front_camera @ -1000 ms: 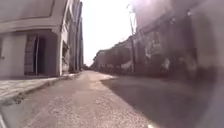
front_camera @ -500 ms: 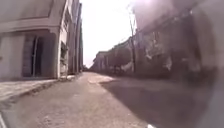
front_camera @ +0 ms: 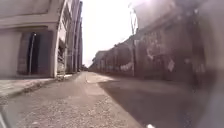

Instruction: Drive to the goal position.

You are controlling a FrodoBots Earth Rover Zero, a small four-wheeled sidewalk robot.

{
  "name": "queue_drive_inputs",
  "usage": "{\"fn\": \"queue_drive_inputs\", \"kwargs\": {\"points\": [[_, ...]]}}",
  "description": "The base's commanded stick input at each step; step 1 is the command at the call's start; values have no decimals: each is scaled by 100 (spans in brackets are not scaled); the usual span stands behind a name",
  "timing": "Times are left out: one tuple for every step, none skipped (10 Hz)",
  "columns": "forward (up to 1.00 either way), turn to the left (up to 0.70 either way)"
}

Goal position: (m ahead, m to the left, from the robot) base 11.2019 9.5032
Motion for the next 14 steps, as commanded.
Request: {"fn": "queue_drive_inputs", "kwargs": {"points": [[60, 0], [60, 0], [60, 0], [60, 0], [60, 0], [60, 0], [60, 0], [60, 0], [60, 0], [60, 0], [60, 0], [60, 0], [60, 0], [60, 0]]}}
